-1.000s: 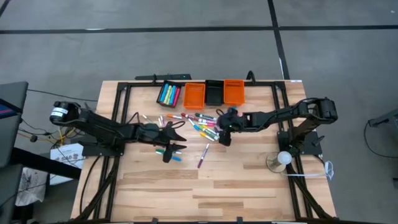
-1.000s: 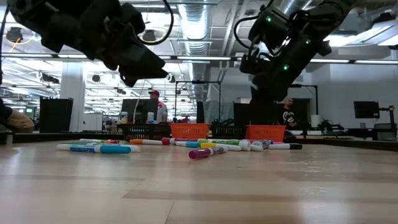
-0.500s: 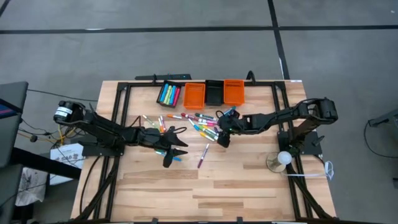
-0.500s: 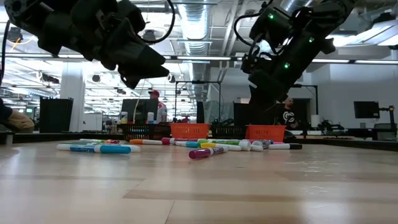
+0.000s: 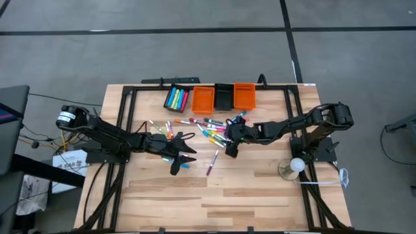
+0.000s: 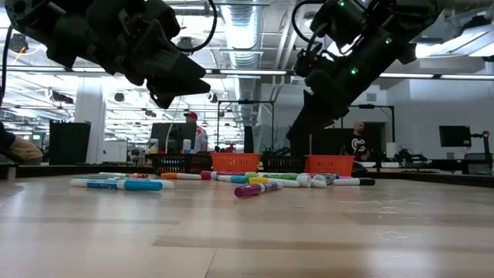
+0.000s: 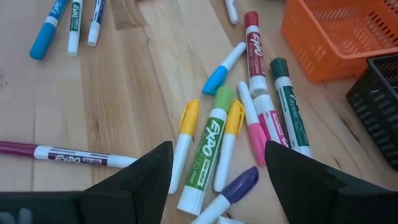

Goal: Pick & Place Markers
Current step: Put the big light green marker pen into the right orange basket

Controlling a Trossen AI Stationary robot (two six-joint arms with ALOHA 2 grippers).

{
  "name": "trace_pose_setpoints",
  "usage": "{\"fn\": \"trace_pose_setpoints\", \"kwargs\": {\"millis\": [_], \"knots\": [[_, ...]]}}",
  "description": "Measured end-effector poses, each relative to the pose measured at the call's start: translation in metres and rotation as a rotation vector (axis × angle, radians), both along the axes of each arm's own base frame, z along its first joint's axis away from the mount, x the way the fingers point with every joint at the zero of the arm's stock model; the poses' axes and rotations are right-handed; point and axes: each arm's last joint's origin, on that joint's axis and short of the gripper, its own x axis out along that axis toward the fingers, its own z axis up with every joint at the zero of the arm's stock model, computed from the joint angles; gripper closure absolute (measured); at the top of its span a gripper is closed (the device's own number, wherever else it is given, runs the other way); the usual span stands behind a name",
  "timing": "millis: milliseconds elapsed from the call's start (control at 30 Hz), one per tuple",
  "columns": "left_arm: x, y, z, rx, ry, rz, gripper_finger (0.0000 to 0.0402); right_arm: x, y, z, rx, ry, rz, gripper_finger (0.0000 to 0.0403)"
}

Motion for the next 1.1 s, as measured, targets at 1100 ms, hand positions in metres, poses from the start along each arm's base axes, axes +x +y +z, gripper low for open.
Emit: {"fn": "trace_pose_setpoints", "kwargs": {"millis": [1100], "knots": [[0.0,0.0,0.0,-0.001,-0.004,0.0,0.0247,-0.016,-0.001,-0.024,-0.116,-0.042,0.106,0.0159]]}}
